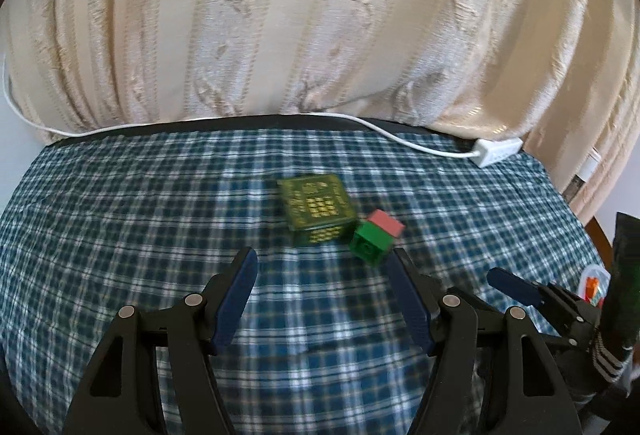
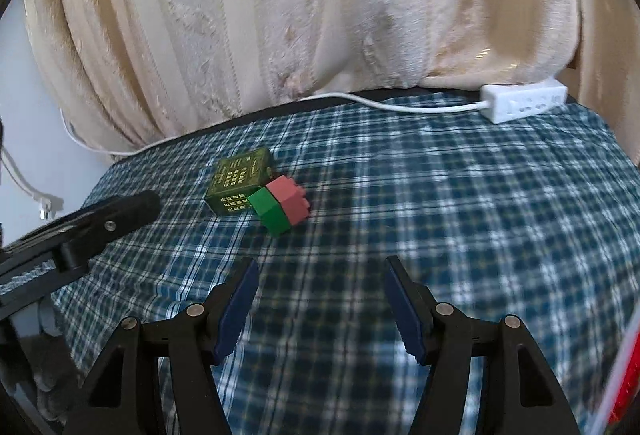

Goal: Organize objects
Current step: 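Move both grippers back toward the green box and green-pink block, then grasp the green-and-pink stacked block with the right gripper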

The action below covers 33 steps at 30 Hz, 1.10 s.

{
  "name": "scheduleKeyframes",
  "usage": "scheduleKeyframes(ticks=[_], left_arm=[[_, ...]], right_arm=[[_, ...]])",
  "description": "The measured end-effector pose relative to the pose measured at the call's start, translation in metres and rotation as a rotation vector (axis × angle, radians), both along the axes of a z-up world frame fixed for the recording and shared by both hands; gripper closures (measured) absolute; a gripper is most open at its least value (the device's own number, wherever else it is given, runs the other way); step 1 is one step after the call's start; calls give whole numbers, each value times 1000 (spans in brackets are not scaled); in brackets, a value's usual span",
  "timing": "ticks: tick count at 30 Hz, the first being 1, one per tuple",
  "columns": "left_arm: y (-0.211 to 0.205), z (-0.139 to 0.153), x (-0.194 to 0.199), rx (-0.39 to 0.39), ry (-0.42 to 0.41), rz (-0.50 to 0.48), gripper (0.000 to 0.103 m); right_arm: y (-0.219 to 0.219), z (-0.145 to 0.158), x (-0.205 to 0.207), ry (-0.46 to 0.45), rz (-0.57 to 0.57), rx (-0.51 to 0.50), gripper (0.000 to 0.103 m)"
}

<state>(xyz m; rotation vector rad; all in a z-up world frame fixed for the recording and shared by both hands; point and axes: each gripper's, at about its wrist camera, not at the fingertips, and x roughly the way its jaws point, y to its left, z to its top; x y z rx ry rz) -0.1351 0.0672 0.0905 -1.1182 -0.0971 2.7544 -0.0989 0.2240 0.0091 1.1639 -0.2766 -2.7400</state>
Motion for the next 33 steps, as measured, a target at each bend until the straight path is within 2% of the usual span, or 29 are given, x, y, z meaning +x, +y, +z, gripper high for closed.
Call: scheduleKeyframes(ticks=[17,33], left_arm=[[-25,-17,-20,3,-52,76,34],[-35,-34,-31,-3,-97,102,34]], right_arm=[[-30,-21,-67,-60,93,21,36],[-48,-31,-99,-70,123,41,36]])
